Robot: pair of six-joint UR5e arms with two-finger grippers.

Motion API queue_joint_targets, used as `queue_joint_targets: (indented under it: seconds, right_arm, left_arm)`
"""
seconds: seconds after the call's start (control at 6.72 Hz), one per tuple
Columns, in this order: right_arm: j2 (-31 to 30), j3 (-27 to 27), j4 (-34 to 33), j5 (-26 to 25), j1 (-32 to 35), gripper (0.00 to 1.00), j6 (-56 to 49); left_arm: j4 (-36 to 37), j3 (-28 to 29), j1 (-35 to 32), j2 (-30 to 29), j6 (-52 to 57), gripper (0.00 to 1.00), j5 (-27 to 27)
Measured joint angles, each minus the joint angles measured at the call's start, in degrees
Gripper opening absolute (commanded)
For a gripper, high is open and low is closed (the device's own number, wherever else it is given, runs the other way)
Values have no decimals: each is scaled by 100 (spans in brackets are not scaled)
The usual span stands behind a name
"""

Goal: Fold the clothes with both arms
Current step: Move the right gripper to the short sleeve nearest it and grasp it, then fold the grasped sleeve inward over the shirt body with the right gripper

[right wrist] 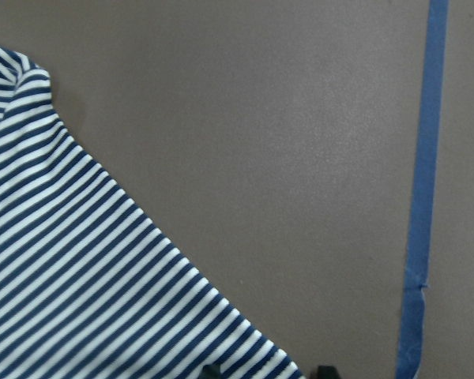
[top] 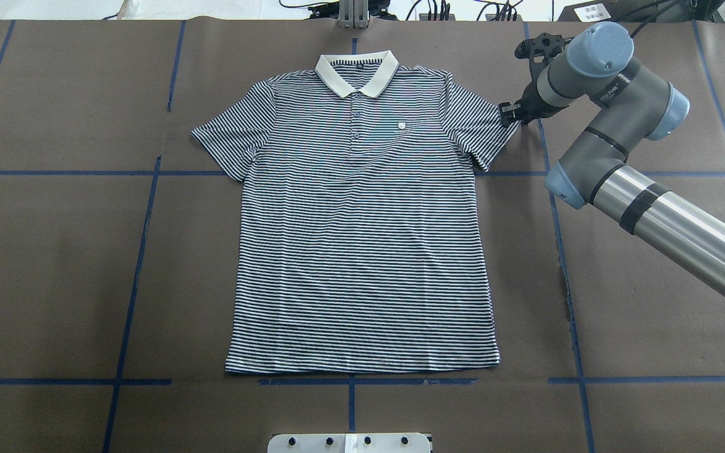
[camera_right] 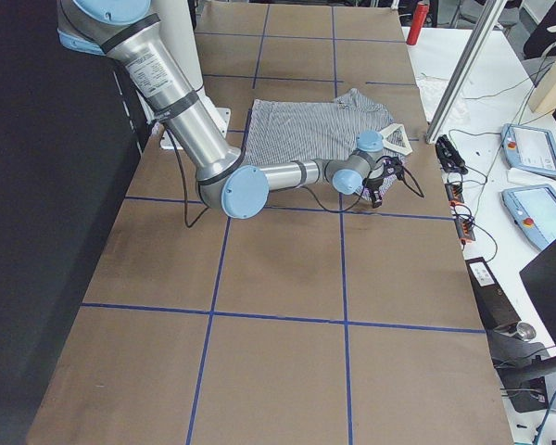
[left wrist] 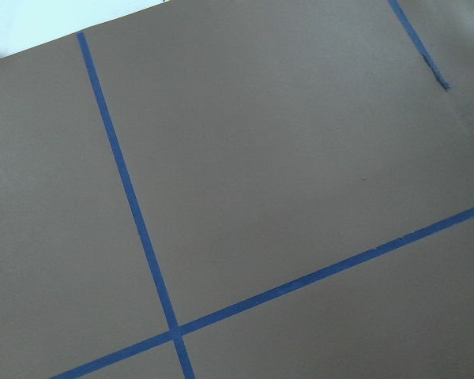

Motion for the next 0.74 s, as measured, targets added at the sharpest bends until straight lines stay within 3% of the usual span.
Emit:
queue_joint_targets:
  seconds: [0.74]
  right_arm:
    - [142, 175, -49, 84, 12, 0, 32]
  left_arm:
    - [2, 20, 0, -13, 0, 100, 0]
